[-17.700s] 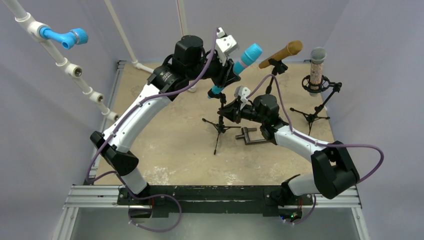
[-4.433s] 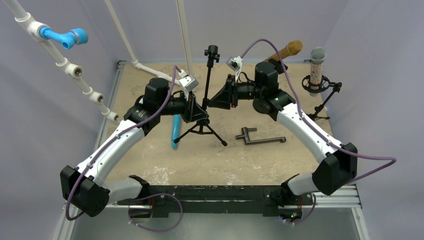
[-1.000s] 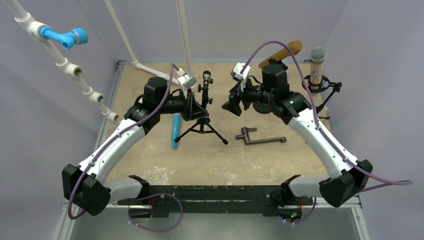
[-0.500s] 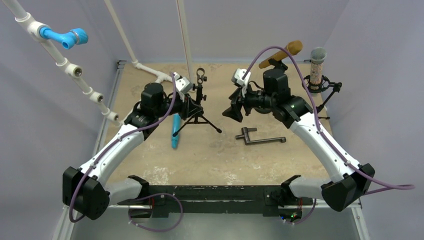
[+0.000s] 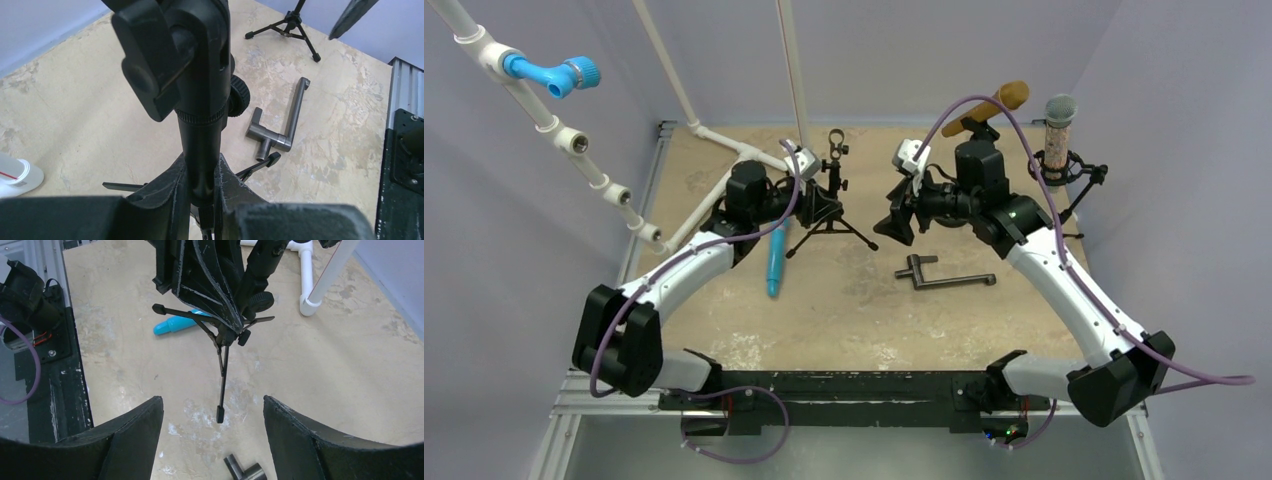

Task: Remove the microphone from the stand

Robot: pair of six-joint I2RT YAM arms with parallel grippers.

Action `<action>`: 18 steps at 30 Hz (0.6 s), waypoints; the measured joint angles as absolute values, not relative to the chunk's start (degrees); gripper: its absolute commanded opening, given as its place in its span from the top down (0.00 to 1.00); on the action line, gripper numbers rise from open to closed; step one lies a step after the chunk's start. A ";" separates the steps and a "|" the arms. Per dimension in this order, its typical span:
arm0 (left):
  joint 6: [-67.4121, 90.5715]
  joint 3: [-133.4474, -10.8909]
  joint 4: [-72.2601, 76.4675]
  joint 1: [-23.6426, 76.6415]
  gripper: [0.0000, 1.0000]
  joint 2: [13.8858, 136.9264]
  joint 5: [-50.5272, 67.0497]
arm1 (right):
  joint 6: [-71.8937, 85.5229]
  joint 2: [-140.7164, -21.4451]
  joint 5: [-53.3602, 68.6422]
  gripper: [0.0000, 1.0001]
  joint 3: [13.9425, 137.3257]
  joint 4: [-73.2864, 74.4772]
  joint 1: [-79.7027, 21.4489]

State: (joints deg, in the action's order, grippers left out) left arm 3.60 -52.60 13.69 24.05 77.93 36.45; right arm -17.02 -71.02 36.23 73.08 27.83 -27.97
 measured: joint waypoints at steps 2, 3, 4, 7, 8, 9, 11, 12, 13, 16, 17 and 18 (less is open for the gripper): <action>3.38 -52.62 15.35 24.08 1.00 79.66 36.53 | -16.99 -70.59 36.36 0.29 72.60 27.88 -27.35; 3.33 -52.86 16.34 24.12 1.00 80.84 36.62 | -16.99 -70.28 36.60 0.29 72.34 27.86 -26.92; 3.33 -53.32 17.23 24.16 1.00 82.21 36.69 | -16.99 -69.95 36.67 0.29 72.07 27.86 -26.55; 3.36 -56.05 19.62 24.43 1.00 87.05 36.71 | -16.99 -69.01 36.99 0.29 71.46 27.81 -25.26; 3.33 -57.45 20.18 24.53 1.00 88.97 36.71 | -16.99 -68.69 37.04 0.29 71.20 27.73 -24.75; 3.36 -59.02 21.08 24.62 1.00 91.09 36.71 | -16.97 -68.40 37.04 0.29 70.85 27.62 -24.25; 3.40 -62.00 22.70 24.86 1.00 94.94 36.64 | -16.97 -67.79 37.06 0.29 70.06 27.35 -23.18; 3.44 -63.81 23.92 24.93 1.00 97.34 36.58 | -16.97 -67.44 37.06 0.29 69.63 27.35 -22.57; 3.57 -64.99 24.91 24.95 1.00 99.13 36.38 | -16.97 -67.18 37.08 0.29 69.19 27.31 -21.89; 4.10 -69.38 28.91 25.15 1.00 106.00 35.79 | -16.93 -66.50 37.10 0.29 68.14 27.24 -19.84; 4.51 -70.70 30.26 25.15 1.00 108.29 35.59 | -16.91 -66.35 37.10 0.29 67.94 27.24 -19.25; 4.97 -72.01 31.33 25.15 1.00 110.45 35.44 | -16.88 -66.30 37.10 0.29 67.85 27.24 -18.79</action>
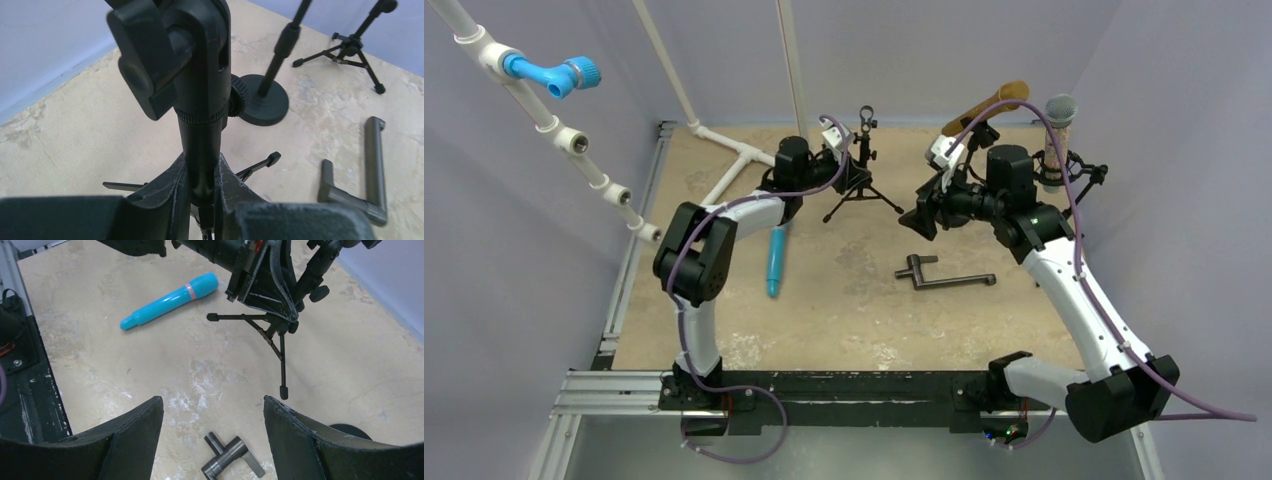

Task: Remove the microphone from the stand

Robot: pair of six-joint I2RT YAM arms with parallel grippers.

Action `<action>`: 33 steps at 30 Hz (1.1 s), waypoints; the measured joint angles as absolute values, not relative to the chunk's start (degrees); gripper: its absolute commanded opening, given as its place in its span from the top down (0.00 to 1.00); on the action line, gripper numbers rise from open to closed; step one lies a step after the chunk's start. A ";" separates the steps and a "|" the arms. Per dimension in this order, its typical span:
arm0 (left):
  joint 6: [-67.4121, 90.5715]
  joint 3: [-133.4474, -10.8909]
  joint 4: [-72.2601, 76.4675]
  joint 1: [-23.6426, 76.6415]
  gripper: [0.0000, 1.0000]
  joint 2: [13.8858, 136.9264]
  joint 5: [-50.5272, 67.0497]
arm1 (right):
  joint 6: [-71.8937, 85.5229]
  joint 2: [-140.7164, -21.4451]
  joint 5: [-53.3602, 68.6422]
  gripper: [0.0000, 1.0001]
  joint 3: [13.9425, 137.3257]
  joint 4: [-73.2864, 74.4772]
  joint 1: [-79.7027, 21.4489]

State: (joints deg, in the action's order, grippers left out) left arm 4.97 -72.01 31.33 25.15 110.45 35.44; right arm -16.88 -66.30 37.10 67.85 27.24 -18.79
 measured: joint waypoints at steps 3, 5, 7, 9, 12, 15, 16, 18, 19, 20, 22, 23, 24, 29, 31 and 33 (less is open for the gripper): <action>5.96 -76.53 32.23 25.15 1.00 116.31 35.14 | -16.58 -66.28 37.32 0.29 67.85 27.00 -17.15; 6.44 -80.05 31.92 25.15 1.00 119.74 34.83 | -16.45 -66.28 37.56 0.29 67.85 26.94 -16.34; 6.42 -82.67 31.27 25.15 1.00 121.82 34.52 | -16.32 -66.30 37.91 0.29 67.85 26.89 -15.92; 6.11 -85.17 30.33 25.15 1.00 123.20 34.30 | -16.10 -66.35 38.48 0.29 67.85 26.70 -15.18; 4.69 -89.12 28.93 25.10 1.00 124.86 34.02 | -15.84 -66.39 38.79 0.29 67.85 26.30 -14.63; 4.03 -92.68 27.64 24.86 0.96 126.39 33.95 | -15.55 -66.59 39.03 0.29 67.85 26.09 -14.33; 3.84 -93.78 27.24 24.80 0.95 126.85 33.80 | -15.46 -66.72 39.18 0.29 67.85 26.06 -14.22; 3.81 -96.16 25.47 24.56 0.91 127.85 33.67 | -15.40 -67.02 39.31 0.29 67.85 26.09 -14.15; 3.84 -97.34 24.29 24.43 0.91 128.38 33.61 | -15.38 -67.18 39.59 0.29 67.85 26.06 -14.06; 3.81 -98.10 23.57 24.36 0.90 128.70 33.54 | -15.38 -67.24 39.66 0.29 67.85 26.09 -14.04; 3.84 -100.12 20.82 24.12 0.89 129.51 33.54 | -15.33 -67.29 39.94 0.29 67.85 26.06 -13.96; 3.86 -100.77 19.51 24.05 0.88 129.75 33.47 | -15.31 -67.29 40.05 0.29 67.85 26.06 -13.91; 3.92 -101.32 18.00 24.01 0.88 129.84 33.41 | -15.29 -67.29 40.05 0.29 67.85 26.06 -13.91; 4.03 -102.19 14.39 24.01 0.86 129.88 33.39 | -15.09 -67.29 40.07 0.29 67.85 26.06 -13.85; 4.05 -102.19 13.72 24.01 0.84 129.88 33.39 | -15.00 -67.29 40.07 0.29 67.85 26.04 -13.85; 4.05 -102.19 13.41 24.01 0.81 129.88 33.41 | -14.98 -67.29 40.07 0.29 67.85 26.06 -13.85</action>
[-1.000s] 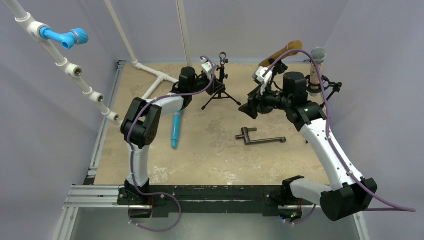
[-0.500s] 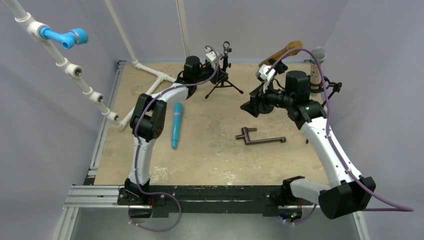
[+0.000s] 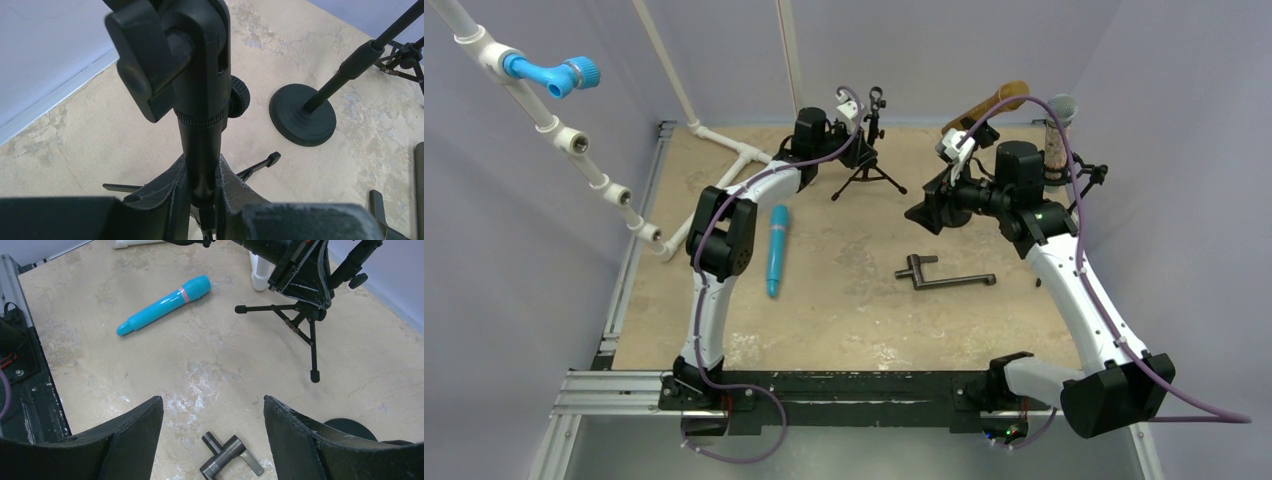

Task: Remove the microphone from the stand

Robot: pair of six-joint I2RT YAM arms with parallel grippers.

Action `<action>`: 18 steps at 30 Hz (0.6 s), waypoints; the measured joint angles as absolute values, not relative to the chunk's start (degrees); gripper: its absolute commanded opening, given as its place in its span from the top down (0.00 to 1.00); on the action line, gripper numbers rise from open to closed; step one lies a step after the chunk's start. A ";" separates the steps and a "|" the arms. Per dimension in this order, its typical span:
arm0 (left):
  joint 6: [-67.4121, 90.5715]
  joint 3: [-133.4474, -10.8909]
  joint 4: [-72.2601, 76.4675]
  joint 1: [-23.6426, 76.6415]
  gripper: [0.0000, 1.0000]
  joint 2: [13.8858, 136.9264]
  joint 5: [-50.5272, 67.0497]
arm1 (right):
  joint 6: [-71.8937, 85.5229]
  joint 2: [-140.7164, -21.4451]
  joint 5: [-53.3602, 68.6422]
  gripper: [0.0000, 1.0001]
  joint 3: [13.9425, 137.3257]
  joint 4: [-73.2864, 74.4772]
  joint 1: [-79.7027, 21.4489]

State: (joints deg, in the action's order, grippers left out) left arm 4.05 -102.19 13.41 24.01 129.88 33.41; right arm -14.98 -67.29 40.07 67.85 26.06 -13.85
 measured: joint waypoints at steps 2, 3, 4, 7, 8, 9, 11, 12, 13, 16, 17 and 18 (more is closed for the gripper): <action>4.14 -102.21 13.37 24.01 0.80 129.88 33.43 | -14.98 -67.29 40.07 0.29 67.85 26.04 -13.85; 4.29 -102.21 13.37 24.01 0.78 129.88 33.43 | -14.98 -67.29 40.10 0.29 67.85 26.04 -13.85; 4.47 -102.21 13.37 24.01 0.78 129.88 33.43 | -14.96 -67.29 40.10 0.29 67.85 26.04 -13.85; 5.23 -102.30 13.67 24.01 0.76 129.93 33.45 | -14.94 -67.35 40.10 0.29 67.85 26.00 -13.85; 5.41 -102.41 13.80 24.01 0.76 129.99 33.43 | -14.92 -67.44 40.12 0.29 67.85 25.98 -13.85; 5.54 -102.54 14.15 24.01 0.77 130.21 33.43 | -14.92 -67.51 40.12 0.29 67.85 25.96 -13.85; 5.98 -102.67 14.48 24.01 0.86 130.47 33.41 | -14.76 -67.59 40.12 0.29 67.85 25.91 -13.85; 6.33 -102.67 14.59 24.01 0.90 130.63 33.41 | -14.68 -67.61 40.12 0.29 67.85 25.82 -13.85; 6.46 -102.72 14.85 23.99 0.93 130.82 33.41 | -14.59 -67.61 40.12 0.29 67.85 25.78 -13.85; 6.98 -102.85 15.53 23.99 0.94 131.26 33.47 | -14.52 -67.77 40.12 0.29 67.85 25.67 -13.80; 7.01 -102.85 15.57 23.99 0.94 131.35 33.47 | -14.52 -67.83 40.12 0.29 67.85 25.67 -13.80; 7.07 -102.85 15.64 23.99 0.94 131.37 33.43 | -14.52 -67.88 40.10 0.29 67.85 25.67 -13.80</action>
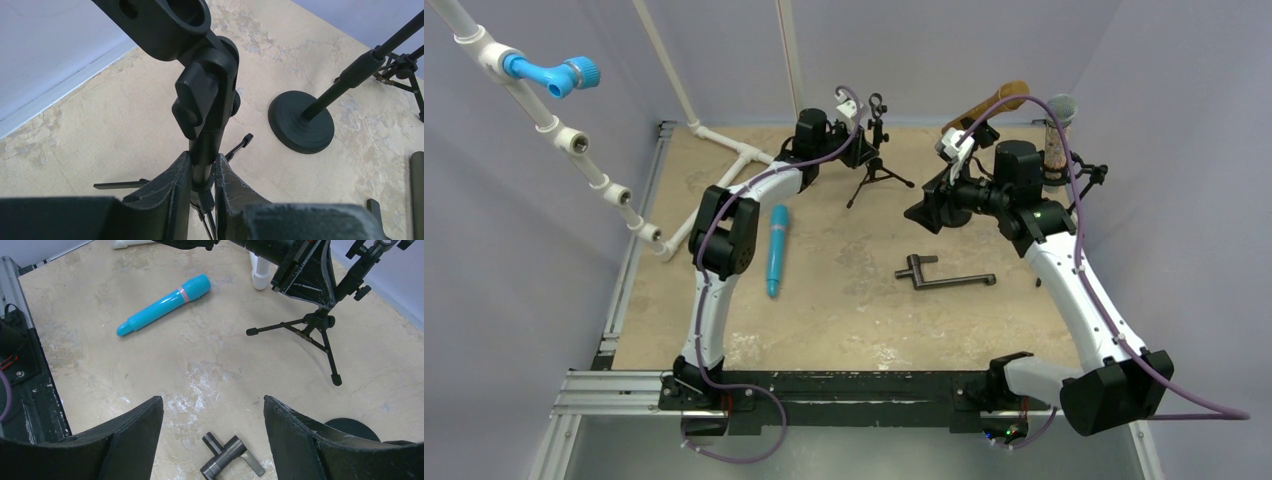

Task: Remove the microphone from the stand

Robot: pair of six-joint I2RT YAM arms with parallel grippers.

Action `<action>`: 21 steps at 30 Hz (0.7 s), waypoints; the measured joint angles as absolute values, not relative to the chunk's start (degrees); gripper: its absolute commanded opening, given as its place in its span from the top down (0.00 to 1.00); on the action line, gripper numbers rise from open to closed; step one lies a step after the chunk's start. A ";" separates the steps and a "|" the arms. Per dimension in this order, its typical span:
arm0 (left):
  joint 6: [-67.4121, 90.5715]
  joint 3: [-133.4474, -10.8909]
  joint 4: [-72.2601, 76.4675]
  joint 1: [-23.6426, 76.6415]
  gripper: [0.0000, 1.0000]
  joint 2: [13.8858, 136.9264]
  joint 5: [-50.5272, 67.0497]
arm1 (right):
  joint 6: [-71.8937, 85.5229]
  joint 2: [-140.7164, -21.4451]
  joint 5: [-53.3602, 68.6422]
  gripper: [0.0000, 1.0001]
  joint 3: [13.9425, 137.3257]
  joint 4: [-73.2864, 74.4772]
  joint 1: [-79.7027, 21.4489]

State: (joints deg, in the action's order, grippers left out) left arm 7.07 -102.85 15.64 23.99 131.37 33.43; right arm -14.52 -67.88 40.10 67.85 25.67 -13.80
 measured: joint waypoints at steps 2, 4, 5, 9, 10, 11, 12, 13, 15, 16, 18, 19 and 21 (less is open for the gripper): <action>7.33 -102.85 15.77 23.99 0.92 131.37 33.36 | -14.50 -67.90 40.12 0.28 67.85 25.65 -13.80; 7.73 -102.85 16.10 23.99 0.86 131.37 33.28 | -14.41 -67.90 40.12 0.29 67.85 25.50 -13.80; 7.86 -102.85 16.21 23.99 0.84 131.37 33.15 | -14.37 -67.90 40.14 0.29 67.85 25.45 -13.80; 8.27 -102.85 16.12 23.99 0.79 131.37 32.05 | -14.28 -67.90 40.14 0.29 67.83 25.12 -13.74; 8.45 -102.85 15.99 23.99 0.77 131.37 31.73 | -14.22 -67.90 40.14 0.29 67.81 25.06 -13.74; 8.62 -102.85 15.73 23.99 0.77 131.37 31.38 | -14.15 -67.88 40.14 0.29 67.77 24.97 -13.74; 8.93 -102.85 15.51 23.99 0.76 131.37 31.09 | -14.13 -67.88 40.14 0.29 67.72 24.88 -13.74; 9.43 -102.85 15.11 23.99 0.76 131.37 30.76 | -14.11 -67.88 40.14 0.29 67.68 24.82 -13.74; 9.87 -102.85 14.52 23.99 0.76 131.37 30.41 | -14.06 -67.88 40.16 0.29 67.51 24.77 -13.74; 10.02 -102.87 14.24 23.99 0.76 131.37 30.20 | -14.02 -67.88 40.18 0.28 67.40 24.80 -13.72; 10.72 -102.87 13.19 23.99 0.76 131.37 29.61 | -13.91 -67.88 40.25 0.28 67.24 24.77 -13.63; 11.00 -102.87 12.58 23.99 0.75 131.37 29.39 | -13.89 -67.88 40.27 0.28 67.20 24.77 -13.54; 11.49 -102.91 11.53 23.99 0.75 131.37 29.21 | -13.87 -67.88 40.27 0.28 67.18 24.75 -13.41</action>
State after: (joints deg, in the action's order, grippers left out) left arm 11.49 -102.91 11.53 23.99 131.37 29.21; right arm -13.87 -67.88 40.27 67.18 24.75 -13.41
